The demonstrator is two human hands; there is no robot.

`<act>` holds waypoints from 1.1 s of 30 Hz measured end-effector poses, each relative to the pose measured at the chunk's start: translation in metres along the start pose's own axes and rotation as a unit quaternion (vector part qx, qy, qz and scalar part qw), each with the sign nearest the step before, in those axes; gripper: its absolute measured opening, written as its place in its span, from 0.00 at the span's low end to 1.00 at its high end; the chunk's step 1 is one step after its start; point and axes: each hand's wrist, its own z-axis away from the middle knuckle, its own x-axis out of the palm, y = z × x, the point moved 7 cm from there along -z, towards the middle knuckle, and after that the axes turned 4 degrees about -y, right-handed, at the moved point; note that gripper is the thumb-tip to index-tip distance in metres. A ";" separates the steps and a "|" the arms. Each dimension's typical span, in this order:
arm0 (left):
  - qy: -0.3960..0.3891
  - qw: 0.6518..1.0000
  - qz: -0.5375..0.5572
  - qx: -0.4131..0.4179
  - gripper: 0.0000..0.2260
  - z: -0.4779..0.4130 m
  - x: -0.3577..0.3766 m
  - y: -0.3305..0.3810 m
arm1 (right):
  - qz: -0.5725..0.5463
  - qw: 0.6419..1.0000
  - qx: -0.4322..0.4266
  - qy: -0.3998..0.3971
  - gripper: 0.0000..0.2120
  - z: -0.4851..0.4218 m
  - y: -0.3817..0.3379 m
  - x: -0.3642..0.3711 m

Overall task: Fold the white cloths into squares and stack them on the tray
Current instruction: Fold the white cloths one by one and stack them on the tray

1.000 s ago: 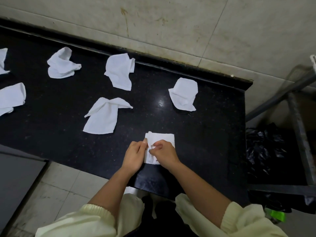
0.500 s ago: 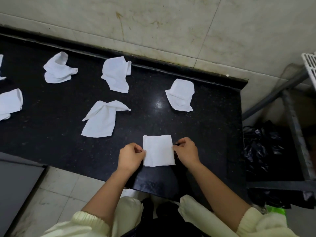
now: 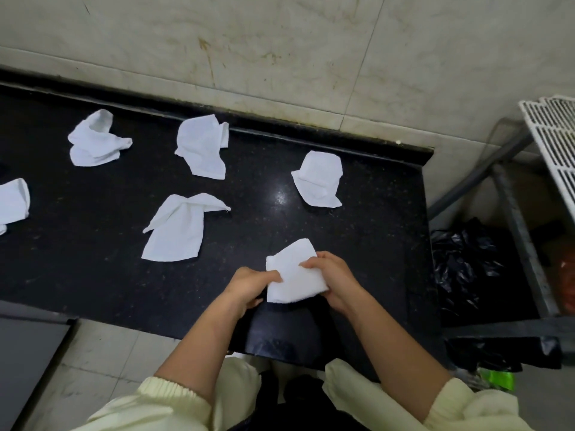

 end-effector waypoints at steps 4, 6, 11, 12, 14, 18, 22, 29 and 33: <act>-0.093 0.986 0.135 0.017 0.05 0.005 0.011 0.017 | -0.064 0.998 -0.003 -0.020 0.07 0.009 -0.018 -0.007; -0.121 0.978 0.163 0.046 0.08 0.006 0.016 0.032 | -0.097 0.995 -0.020 -0.026 0.08 0.013 -0.031 -0.012; -0.185 0.965 0.155 0.106 0.10 0.020 0.033 0.085 | -0.096 0.993 -0.070 -0.023 0.13 0.027 -0.072 -0.036; -0.199 0.962 0.143 0.120 0.12 0.025 0.037 0.100 | -0.091 0.992 -0.081 -0.018 0.15 0.032 -0.083 -0.045; -0.224 0.956 0.122 0.146 0.17 0.036 0.049 0.129 | -0.087 0.991 -0.104 -0.007 0.17 0.044 -0.106 -0.065; -0.264 0.942 0.089 0.188 0.18 0.061 0.085 0.188 | -0.067 0.986 -0.152 -0.006 0.17 0.076 -0.158 -0.104; -0.296 0.927 0.046 0.227 0.13 0.092 0.133 0.241 | -0.046 0.979 -0.199 0.011 0.16 0.113 -0.208 -0.148; -0.325 0.905 0.020 0.274 0.09 0.139 0.248 0.319 | -0.043 0.960 -0.270 0.062 0.17 0.175 -0.281 -0.258; -0.330 0.899 0.004 0.288 0.07 0.157 0.327 0.344 | -0.039 0.955 -0.278 0.094 0.14 0.198 -0.304 -0.333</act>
